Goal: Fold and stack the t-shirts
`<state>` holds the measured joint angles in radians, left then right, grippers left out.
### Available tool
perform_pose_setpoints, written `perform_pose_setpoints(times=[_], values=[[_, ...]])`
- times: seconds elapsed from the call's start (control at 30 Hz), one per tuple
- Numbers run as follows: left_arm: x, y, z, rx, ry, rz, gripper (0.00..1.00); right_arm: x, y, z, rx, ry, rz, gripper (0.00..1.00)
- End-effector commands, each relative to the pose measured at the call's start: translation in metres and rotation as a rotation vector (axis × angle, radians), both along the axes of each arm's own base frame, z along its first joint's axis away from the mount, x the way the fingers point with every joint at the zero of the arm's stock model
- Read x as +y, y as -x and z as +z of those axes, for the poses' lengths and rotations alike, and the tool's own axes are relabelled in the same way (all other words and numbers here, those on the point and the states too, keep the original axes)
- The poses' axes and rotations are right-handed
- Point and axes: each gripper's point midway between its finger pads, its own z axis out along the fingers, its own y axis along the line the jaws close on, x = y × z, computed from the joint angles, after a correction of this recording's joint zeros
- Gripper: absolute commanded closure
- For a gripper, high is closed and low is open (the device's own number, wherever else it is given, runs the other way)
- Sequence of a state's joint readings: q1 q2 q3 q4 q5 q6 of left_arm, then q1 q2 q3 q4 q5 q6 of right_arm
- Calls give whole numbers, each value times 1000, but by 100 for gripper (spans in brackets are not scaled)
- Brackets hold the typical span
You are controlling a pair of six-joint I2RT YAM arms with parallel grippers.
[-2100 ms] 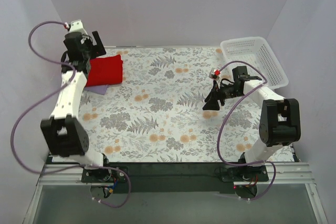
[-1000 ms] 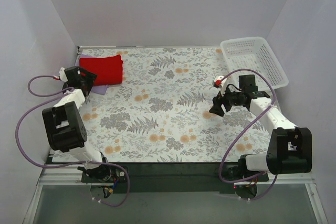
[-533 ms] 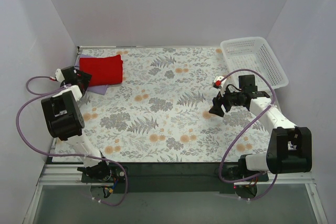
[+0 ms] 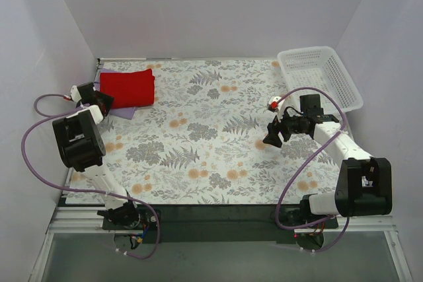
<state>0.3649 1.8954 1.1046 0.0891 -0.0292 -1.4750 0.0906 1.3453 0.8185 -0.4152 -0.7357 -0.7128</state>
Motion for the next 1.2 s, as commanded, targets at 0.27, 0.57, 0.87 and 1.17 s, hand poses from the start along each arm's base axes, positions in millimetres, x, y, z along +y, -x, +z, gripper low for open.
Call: perform_pose_setpoints(times=[0.27, 0.57, 0.87, 1.17], values=[[14, -19, 44, -86, -97, -54, 86, -1, -5, 2, -9, -2, 7, 25], [16, -31, 86, -150, -161, -112, 100, -1, -5, 1, -7, 1, 4, 25], [23, -33, 105, -156, -218, -131, 100, -1, -5, -2, 0, 4, 4, 25], [36, -11, 61, -74, -157, -116, 100, -2, -4, -2, 1, 6, 5, 25]])
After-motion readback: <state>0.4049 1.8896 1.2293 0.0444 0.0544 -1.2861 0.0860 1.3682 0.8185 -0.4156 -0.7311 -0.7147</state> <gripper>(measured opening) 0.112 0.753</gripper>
